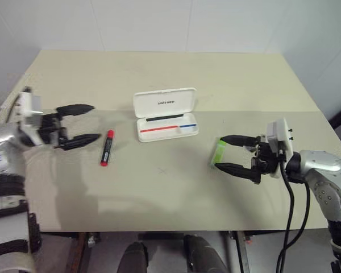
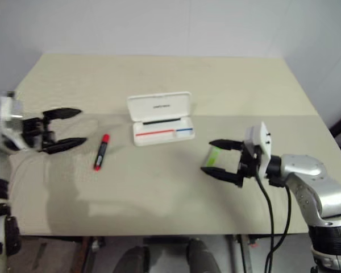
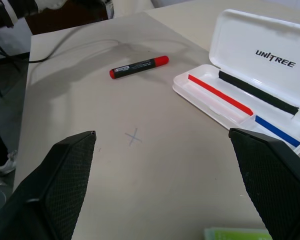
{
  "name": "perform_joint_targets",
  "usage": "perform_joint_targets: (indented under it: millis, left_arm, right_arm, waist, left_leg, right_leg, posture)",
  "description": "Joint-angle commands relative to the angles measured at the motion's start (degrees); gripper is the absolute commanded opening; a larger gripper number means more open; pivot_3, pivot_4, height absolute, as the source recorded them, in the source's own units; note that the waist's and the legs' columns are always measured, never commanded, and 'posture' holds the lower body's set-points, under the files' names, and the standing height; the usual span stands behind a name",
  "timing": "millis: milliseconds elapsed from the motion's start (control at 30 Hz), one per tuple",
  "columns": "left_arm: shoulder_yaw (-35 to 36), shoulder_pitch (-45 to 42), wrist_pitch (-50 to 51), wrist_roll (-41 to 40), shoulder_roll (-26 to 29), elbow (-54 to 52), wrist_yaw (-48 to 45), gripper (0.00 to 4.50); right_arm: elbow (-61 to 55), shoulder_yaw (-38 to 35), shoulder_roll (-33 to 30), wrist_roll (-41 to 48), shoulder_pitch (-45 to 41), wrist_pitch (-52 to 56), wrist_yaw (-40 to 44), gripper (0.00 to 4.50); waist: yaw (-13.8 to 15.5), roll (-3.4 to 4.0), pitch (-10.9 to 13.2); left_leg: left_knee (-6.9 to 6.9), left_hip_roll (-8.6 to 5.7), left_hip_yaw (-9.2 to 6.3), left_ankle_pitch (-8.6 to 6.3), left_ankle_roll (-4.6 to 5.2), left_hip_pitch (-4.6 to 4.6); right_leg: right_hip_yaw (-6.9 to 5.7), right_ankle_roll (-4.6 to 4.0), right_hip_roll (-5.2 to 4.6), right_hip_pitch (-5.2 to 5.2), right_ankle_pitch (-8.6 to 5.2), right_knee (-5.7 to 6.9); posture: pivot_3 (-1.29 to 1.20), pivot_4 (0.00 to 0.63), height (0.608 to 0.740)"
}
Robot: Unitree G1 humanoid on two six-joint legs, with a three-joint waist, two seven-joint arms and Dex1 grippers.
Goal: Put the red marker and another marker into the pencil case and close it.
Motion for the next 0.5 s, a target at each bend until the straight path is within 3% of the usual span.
perform_joint_targets:
  millis: [33,300,500]
  left_arm:
    - [-3.73,-5.45,-3.65,3.46,-2.64,3.6,-4.45,4.48]
    - [-12.05,-15.66,-12.69,15.03,-8.7,19.24,-2.14,4.48]
    - [-14.14,-19.36,-15.94,19.56,-13.25,26.08,-1.24,4.48]
  right_arm:
    - [-3.83,-2.36,0.15,0.39,2.85,-0.79,-1.79,4.5]
    - [-8.29,-4.91,0.57,-1.07,10.54,-2.31,-6.33,4.5]
    - [-6.72,-5.39,3.31,-5.79,11.61,-5.84,-12.32,4.5]
  waist:
    - [0.12,0.0,0.0]
    - [-0.13,0.0,0.0]
    - [-0.06,-0.02,0.01]
  left_leg:
    - [0.02,0.0,0.0,0.0,0.0,-0.05]
    - [0.12,-0.02,-0.04,0.0,0.01,-0.2]
    - [0.34,-0.05,-0.04,0.01,0.02,-0.27]
  right_leg:
    - [0.0,0.0,0.0,-0.04,0.0,0.01]
    - [0.04,0.09,0.07,-0.14,0.04,0.04]
    - [0.06,0.18,0.07,-0.13,0.09,0.12]
  posture:
    - [0.0,0.15,0.74]
    - [0.0,0.15,0.74]
    - [0.0,0.15,0.74]
